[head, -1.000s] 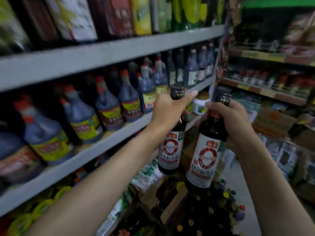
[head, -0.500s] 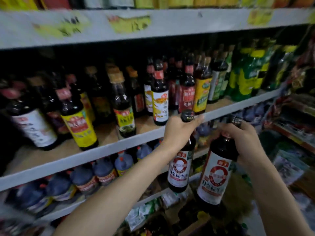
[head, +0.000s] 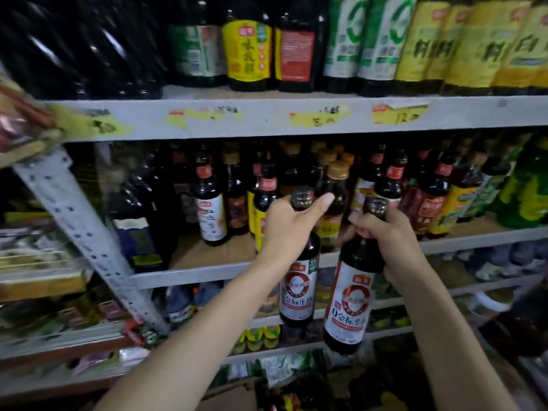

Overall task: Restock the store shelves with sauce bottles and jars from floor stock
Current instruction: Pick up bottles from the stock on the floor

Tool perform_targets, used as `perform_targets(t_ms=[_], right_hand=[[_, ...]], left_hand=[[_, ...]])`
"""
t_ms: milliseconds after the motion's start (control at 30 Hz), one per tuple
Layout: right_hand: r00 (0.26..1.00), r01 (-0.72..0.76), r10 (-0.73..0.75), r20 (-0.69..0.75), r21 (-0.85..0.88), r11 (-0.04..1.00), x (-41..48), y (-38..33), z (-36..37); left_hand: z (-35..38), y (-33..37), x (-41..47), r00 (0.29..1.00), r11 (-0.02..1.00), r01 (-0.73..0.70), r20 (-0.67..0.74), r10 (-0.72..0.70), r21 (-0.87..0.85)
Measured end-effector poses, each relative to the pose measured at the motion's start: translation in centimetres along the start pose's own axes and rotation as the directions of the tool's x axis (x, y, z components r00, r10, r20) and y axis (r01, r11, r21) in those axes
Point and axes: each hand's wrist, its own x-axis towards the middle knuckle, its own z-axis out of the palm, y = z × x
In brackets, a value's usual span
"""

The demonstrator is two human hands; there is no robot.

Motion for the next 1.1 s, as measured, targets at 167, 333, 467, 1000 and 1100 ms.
perform_targets(t_ms=[167,333,467,1000,1100], right_hand=[[0.999,-0.004,0.005,0.045,-0.032,0.999,-0.1,-0.4,8.1],[0.996,0.035,-0.031,0.079,-0.054,0.998,-0.6,-0.3,13.8],[0.997,0.039,-0.032,0.070,-0.098,0.994,-0.3,-0.2,16.4],[0.975,0.158,-0.140,0.174,-0.092,0.983,4.2,0.8,20.3],[0.976,0.130,-0.112,0.188,-0.088,0.988,5.3,1.6,20.5]], left_hand=[[-9.2,-0.5,0.2,0.997,0.999,0.009,-0.080,-0.007,0.032],[-14.8,-1.9,0.3,0.991,0.999,0.022,-0.132,-0.015,0.050],[-17.2,-2.9,0.4,0.984,0.999,0.035,-0.175,-0.031,0.021],[-18.7,-4.0,6.8,0.849,0.908,-0.005,-0.478,0.224,0.418],[-18.0,-4.9,7.8,0.828,0.874,0.094,-0.525,0.198,0.476]])
